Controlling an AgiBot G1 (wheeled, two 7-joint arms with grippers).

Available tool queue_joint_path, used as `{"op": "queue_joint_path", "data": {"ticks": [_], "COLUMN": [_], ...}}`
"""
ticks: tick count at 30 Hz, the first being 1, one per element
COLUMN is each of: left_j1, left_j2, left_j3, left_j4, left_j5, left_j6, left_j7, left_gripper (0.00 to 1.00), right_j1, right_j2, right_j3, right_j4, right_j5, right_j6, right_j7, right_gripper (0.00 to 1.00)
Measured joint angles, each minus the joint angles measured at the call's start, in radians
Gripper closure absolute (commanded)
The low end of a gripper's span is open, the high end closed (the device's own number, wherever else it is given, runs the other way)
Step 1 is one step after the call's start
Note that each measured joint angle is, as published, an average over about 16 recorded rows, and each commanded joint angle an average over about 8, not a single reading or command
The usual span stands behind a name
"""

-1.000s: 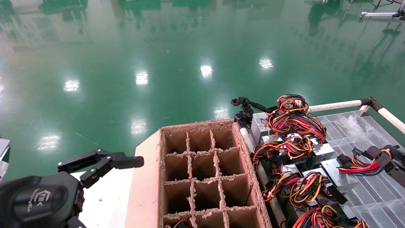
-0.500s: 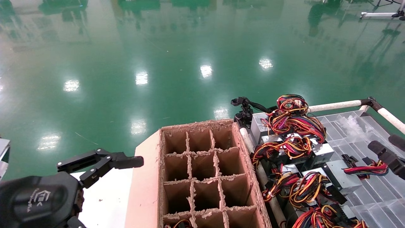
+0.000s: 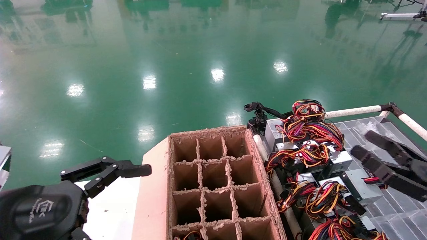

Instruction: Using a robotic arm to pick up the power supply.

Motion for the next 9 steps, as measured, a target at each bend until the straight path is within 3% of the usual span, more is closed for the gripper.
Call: {"op": "queue_joint_path", "data": {"ticks": [9], "left_j1": [0.000], "left_j2": [0.000], "left_j3": [0.000], "left_j4": [0.000], "left_j5": [0.000], "left_j6": [0.000], "left_j7": [0.000], "left_gripper": [0.00], "right_j1": [0.014], "right_j2": [-0.004], "right_j3": [0.026], "right_j4": [0.099], "right_j5": [-0.067], "right_j6": [0.000], "right_j7": [0.044], "right_gripper": [0.00]}}
